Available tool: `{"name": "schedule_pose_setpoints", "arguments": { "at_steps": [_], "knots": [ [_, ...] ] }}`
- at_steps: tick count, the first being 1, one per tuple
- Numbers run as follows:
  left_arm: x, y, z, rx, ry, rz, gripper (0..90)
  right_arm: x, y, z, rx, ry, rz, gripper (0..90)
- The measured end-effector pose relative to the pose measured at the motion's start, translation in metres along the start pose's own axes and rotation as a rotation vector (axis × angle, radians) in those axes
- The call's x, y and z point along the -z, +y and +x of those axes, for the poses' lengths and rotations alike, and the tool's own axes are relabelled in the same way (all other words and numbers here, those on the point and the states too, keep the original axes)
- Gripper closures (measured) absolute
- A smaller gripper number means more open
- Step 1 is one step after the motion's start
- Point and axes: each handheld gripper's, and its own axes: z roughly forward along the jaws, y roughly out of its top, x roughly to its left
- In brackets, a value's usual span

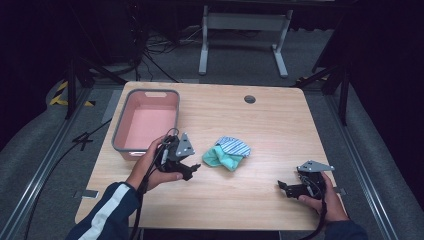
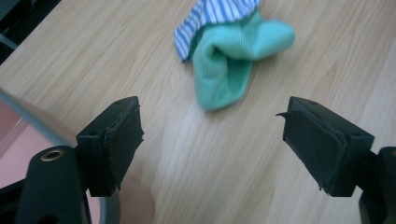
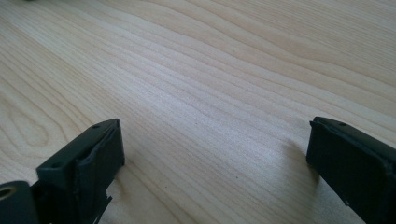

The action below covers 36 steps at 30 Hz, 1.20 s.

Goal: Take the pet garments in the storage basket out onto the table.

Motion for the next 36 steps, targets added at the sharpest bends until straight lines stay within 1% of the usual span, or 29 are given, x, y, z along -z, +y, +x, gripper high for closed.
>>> {"name": "schedule_pose_setpoints", "arguments": {
  "at_steps": [2, 4, 5, 6, 7, 8, 11, 13, 14, 15, 17, 18, 19, 21, 24, 25, 26, 27, 29, 30, 31, 32, 36],
  "knots": [
    [0.005, -0.01, -0.001, -0.001, -0.003, 0.009, 20.2, 0.0, 0.0, 0.0, 0.002, 0.002, -0.001, 4.4],
    [0.009, -0.018, -0.002, -0.012, 0.01, 0.027, 20.1, 0.0, 0.0, 0.0, 0.0, 0.001, 0.0, 4.4],
    [0.011, -0.021, -0.002, -0.015, 0.019, 0.027, 19.8, -0.001, 0.001, 0.0, -0.004, 0.001, 0.0, 4.4],
    [0.013, -0.026, -0.002, -0.003, 0.015, 0.02, 18.8, -0.001, 0.001, 0.0, -0.005, 0.0, 0.001, 4.4],
    [0.015, -0.029, -0.001, -0.003, 0.004, 0.022, 20.2, -0.001, 0.001, 0.0, -0.004, 0.0, 0.001, 4.4],
    [0.016, -0.032, -0.001, -0.006, 0.007, 0.022, 21.5, -0.001, 0.001, 0.0, -0.005, 0.0, 0.001, 4.4],
    [0.018, -0.041, -0.002, -0.006, 0.009, 0.04, 21.1, -0.001, 0.001, 0.0, -0.005, 0.0, 0.001, 4.4],
    [0.018, -0.046, -0.003, -0.008, 0.018, 0.049, 20.7, -0.001, 0.001, 0.0, -0.002, 0.0, 0.001, 4.4],
    [0.02, -0.049, -0.003, -0.015, 0.017, 0.058, 21.0, -0.001, 0.0, 0.0, 0.0, 0.002, 0.001, 4.4],
    [0.021, -0.052, -0.003, -0.008, 0.014, 0.054, 20.8, -0.001, 0.0, -0.001, 0.003, 0.003, 0.001, 4.4],
    [0.023, -0.056, -0.003, -0.01, 0.01, 0.063, 20.9, 0.0, 0.0, -0.001, 0.006, 0.005, 0.001, 4.4],
    [0.024, -0.06, -0.003, -0.016, 0.018, 0.072, 20.9, 0.0, 0.0, -0.001, 0.006, 0.005, 0.001, 4.4],
    [0.025, -0.062, -0.003, -0.013, 0.024, 0.075, 20.9, 0.0, 0.0, -0.001, 0.006, 0.007, 0.001, 4.4],
    [0.027, -0.068, -0.002, -0.003, 0.016, 0.079, 21.0, 0.0, 0.0, -0.001, 0.007, 0.008, 0.0, 4.4],
    [0.029, -0.075, -0.002, 0.005, 0.023, 0.084, 21.0, 0.0, 0.0, -0.001, 0.008, 0.008, 0.001, 4.4],
    [0.031, -0.081, -0.001, 0.011, 0.02, 0.094, 21.1, 0.0, 0.0, -0.001, 0.009, 0.011, 0.001, 4.4],
    [0.031, -0.081, -0.001, 0.011, 0.02, 0.094, 21.1, 0.0, 0.0, -0.001, 0.009, 0.011, 0.001, 4.4],
    [0.032, -0.086, 0.0, 0.006, 0.025, 0.109, 21.1, -0.001, 0.001, -0.001, 0.011, 0.013, 0.002, 4.4],
    [0.034, -0.094, 0.001, 0.013, 0.025, 0.124, 21.1, -0.001, 0.001, -0.001, 0.011, 0.016, 0.0, 4.4],
    [0.034, -0.097, 0.001, 0.02, 0.023, 0.123, 21.1, -0.001, 0.001, -0.001, 0.016, 0.017, 0.001, 4.4],
    [0.035, -0.107, 0.003, 0.041, 0.03, 0.125, 21.1, -0.002, 0.001, -0.001, 0.019, 0.018, 0.002, 4.4],
    [0.035, -0.107, 0.003, 0.041, 0.03, 0.125, 21.1, -0.002, 0.001, -0.001, 0.019, 0.018, 0.002, 4.4],
    [0.035, -0.127, 0.008, 0.072, 0.049, 0.146, 20.9, -0.002, 0.002, -0.001, 0.021, 0.022, 0.001, 4.4]
  ]
}}
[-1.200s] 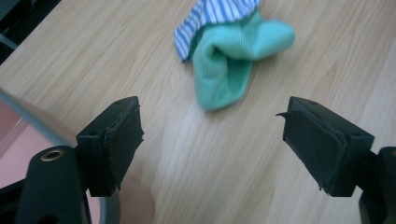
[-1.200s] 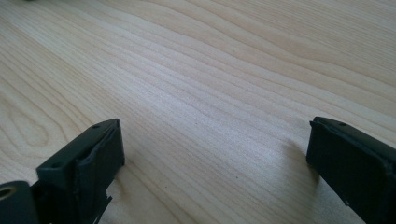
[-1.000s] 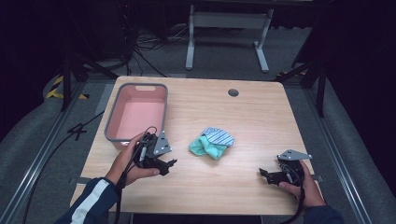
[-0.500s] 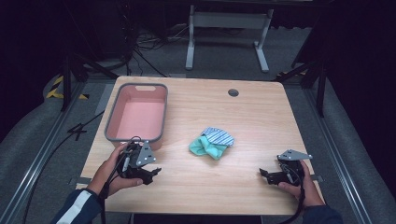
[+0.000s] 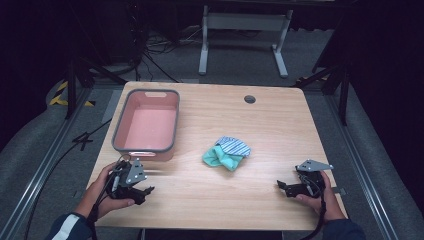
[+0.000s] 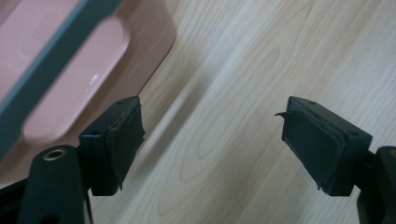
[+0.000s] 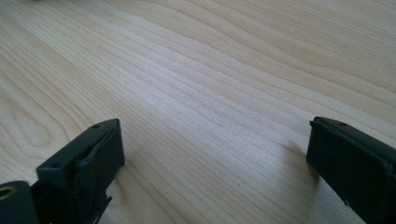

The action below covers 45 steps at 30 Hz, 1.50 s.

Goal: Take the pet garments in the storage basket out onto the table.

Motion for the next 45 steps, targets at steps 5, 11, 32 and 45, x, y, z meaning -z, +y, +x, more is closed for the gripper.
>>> {"name": "schedule_pose_setpoints", "arguments": {
  "at_steps": [5, 11, 32, 45],
  "knots": [
    [-0.012, -0.024, 0.009, 0.051, -0.021, -0.016, 19.6, 0.0, 0.0, 0.0, 0.001, 0.0, 0.0, 4.4],
    [-0.026, -0.054, 0.025, 0.171, -0.102, -0.058, 17.4, 0.0, 0.0, 0.0, 0.0, 0.0, 0.0, 4.5],
    [-0.037, -0.067, 0.023, 0.292, -0.104, -0.161, 11.2, 0.0, 0.0, 0.0, 0.004, 0.003, 0.0, 4.6],
    [-0.037, -0.066, 0.024, 0.282, -0.1, -0.147, 8.5, 0.0, 0.0, 0.0, 0.005, 0.004, 0.0, 4.6]
  ]
}}
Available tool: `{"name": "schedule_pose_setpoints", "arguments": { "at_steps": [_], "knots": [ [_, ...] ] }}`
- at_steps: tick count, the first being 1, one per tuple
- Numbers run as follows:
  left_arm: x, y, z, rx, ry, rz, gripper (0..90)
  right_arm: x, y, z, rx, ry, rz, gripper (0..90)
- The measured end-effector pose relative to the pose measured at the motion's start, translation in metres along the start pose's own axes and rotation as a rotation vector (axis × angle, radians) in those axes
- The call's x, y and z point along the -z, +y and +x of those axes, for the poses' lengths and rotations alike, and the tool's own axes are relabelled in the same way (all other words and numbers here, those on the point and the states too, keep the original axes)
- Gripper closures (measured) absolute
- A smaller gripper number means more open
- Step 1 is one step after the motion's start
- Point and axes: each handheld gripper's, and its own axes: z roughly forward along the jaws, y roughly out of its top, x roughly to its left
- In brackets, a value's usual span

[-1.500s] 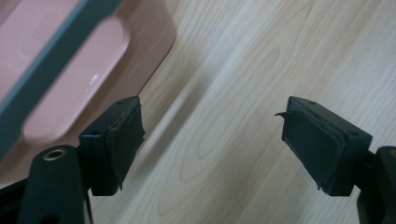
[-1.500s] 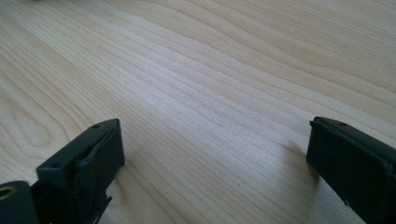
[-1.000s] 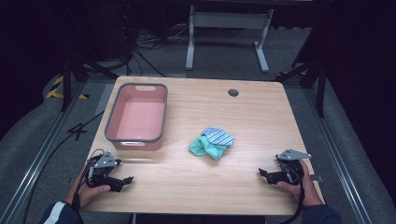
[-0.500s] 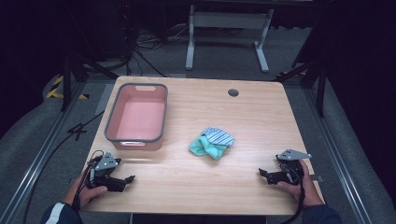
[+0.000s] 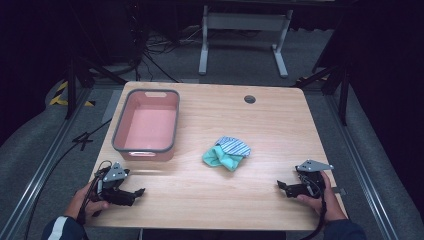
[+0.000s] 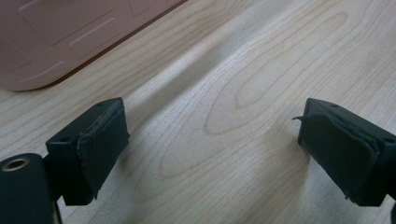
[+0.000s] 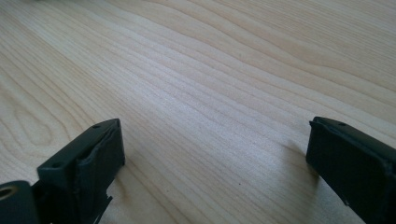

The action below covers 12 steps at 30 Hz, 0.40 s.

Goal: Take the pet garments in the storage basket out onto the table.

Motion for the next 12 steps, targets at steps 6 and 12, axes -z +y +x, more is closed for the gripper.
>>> {"name": "schedule_pose_setpoints", "arguments": {
  "at_steps": [6, 12],
  "knots": [
    [-0.0034, 0.0019, -0.0017, 0.001, -0.01, 0.01, 2.8, 0.0, 0.0, 0.0, 0.001, 0.001, 0.0, 4.6],
    [-0.0048, 0.0027, -0.0023, -0.003, -0.012, 0.013, 0.0, 0.0, 0.0002, -0.0001, 0.0, 0.003, -0.001, 4.6]
  ]
}}
